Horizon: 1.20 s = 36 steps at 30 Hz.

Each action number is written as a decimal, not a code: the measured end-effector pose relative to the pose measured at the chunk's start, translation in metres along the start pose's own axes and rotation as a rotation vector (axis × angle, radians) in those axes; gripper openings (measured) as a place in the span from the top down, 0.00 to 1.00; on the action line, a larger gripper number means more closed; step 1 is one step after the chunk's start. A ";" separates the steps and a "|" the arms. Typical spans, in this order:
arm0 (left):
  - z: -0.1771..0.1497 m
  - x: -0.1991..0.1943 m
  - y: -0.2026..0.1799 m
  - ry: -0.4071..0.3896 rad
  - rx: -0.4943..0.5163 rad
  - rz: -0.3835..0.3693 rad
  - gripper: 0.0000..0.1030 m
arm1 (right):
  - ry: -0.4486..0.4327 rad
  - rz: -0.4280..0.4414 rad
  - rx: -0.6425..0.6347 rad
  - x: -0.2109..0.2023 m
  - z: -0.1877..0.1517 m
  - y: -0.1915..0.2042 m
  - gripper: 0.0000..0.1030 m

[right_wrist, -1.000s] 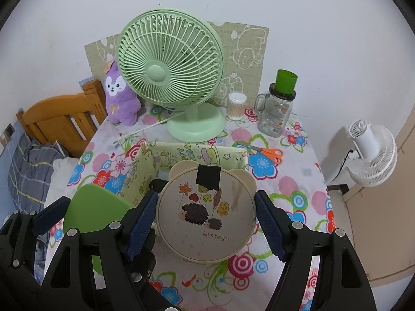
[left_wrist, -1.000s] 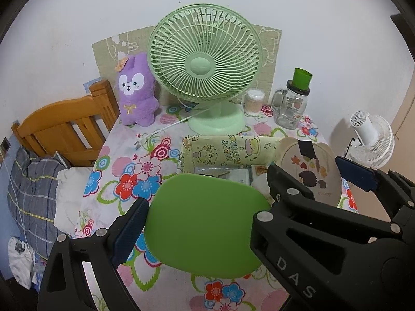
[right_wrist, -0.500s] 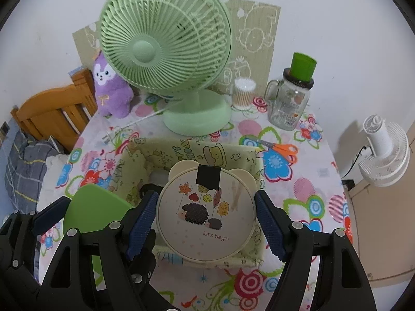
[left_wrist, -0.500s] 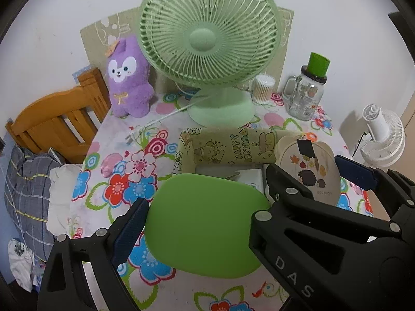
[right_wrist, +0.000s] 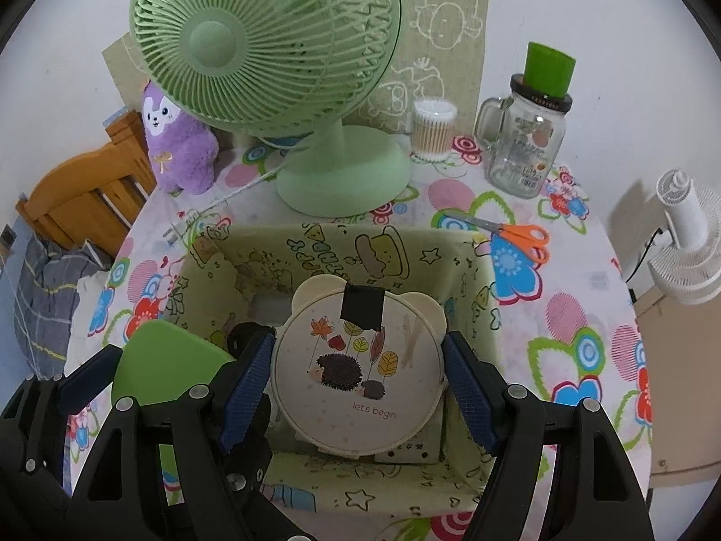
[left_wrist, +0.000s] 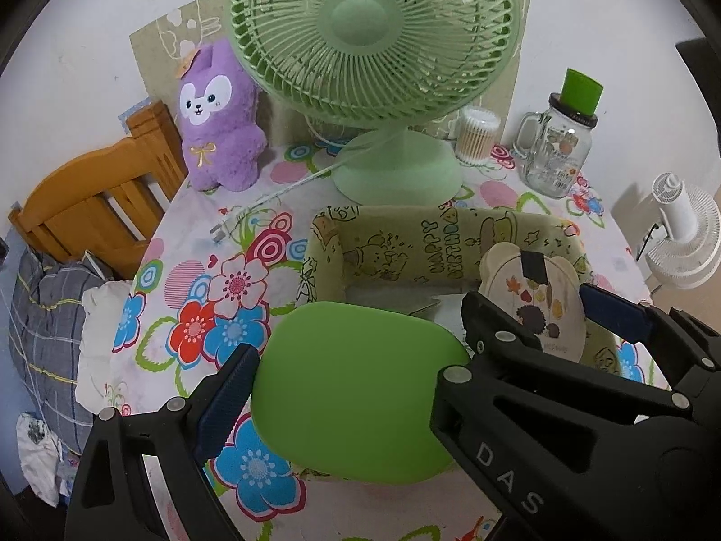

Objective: Organize rigid objects
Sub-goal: 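Lower both lids into the basket and open both tools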

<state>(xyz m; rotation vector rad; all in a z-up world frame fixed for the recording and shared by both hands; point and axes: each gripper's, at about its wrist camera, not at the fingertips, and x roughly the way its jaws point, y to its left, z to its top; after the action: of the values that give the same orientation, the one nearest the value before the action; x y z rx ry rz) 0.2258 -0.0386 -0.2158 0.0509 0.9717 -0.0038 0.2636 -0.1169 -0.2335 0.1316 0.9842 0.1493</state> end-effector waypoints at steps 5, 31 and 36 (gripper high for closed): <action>-0.002 0.005 0.001 0.006 -0.006 -0.004 0.07 | 0.002 0.018 -0.009 0.006 -0.001 0.001 0.22; 0.015 0.006 -0.048 -0.018 0.061 -0.112 0.07 | -0.038 -0.140 0.061 -0.024 0.003 -0.057 0.12; 0.013 0.017 -0.054 0.000 0.059 -0.114 0.07 | -0.024 -0.151 0.073 -0.018 0.000 -0.064 0.10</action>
<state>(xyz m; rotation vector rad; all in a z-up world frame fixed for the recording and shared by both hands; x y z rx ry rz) 0.2452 -0.0928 -0.2247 0.0496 0.9737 -0.1369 0.2575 -0.1833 -0.2302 0.1253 0.9726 -0.0269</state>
